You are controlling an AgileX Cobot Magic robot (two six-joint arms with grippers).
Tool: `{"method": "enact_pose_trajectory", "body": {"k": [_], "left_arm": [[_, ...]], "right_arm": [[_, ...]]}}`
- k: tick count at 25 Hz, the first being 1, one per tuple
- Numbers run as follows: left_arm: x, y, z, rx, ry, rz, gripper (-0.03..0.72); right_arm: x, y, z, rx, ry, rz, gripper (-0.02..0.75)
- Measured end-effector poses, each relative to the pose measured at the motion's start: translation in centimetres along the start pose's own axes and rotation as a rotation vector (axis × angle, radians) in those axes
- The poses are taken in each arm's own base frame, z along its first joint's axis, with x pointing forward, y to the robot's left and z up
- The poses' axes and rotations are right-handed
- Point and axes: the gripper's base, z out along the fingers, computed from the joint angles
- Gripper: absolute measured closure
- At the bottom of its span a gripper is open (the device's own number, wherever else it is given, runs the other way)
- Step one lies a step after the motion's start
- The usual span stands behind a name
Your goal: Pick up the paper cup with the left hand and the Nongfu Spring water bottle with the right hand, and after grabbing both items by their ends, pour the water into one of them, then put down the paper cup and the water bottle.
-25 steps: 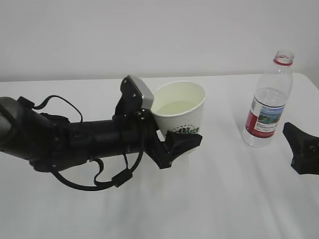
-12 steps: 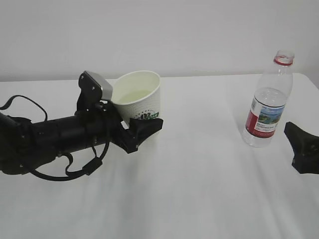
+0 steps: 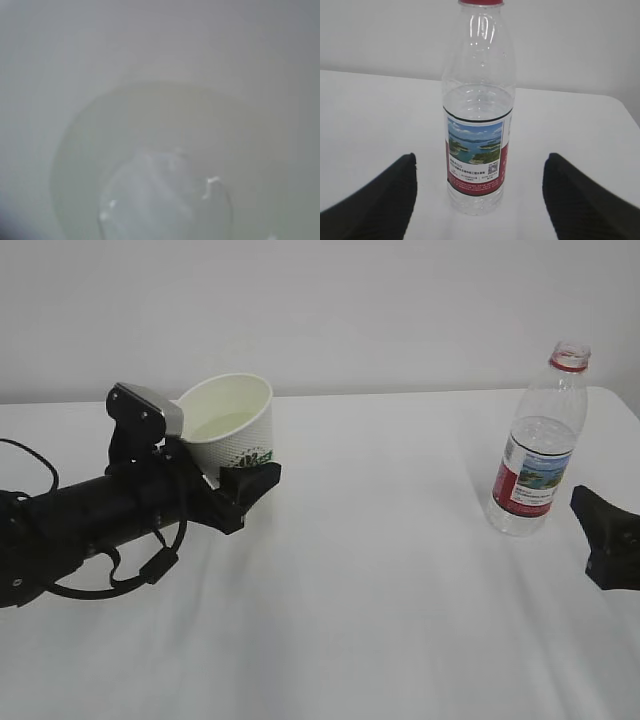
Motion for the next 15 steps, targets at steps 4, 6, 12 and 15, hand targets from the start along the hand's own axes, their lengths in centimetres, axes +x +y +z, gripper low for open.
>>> {"method": "enact_pose_trajectory", "body": {"k": [4,6,12,15], "left_arm": [[0.6,0.6,-0.7,-0.088,0.004,-0.016,0.166],[0.8,0.9,-1.0,-0.134,0.003,-0.023,0.166],[1.5,1.8,-2.1,-0.271,0.004,-0.069,0.166],[1.9,2.3,-2.7,-0.347,0.009,-0.082,0.167]], "right_arm": [[0.0,0.0,0.0,0.000,0.000,-0.002,0.145],[0.0,0.0,0.0,0.000,0.000,-0.002,0.145],[0.0,0.0,0.0,0.000,0.000,-0.002,0.144],[0.0,0.0,0.0,0.000,0.000,-0.002,0.144]]}}
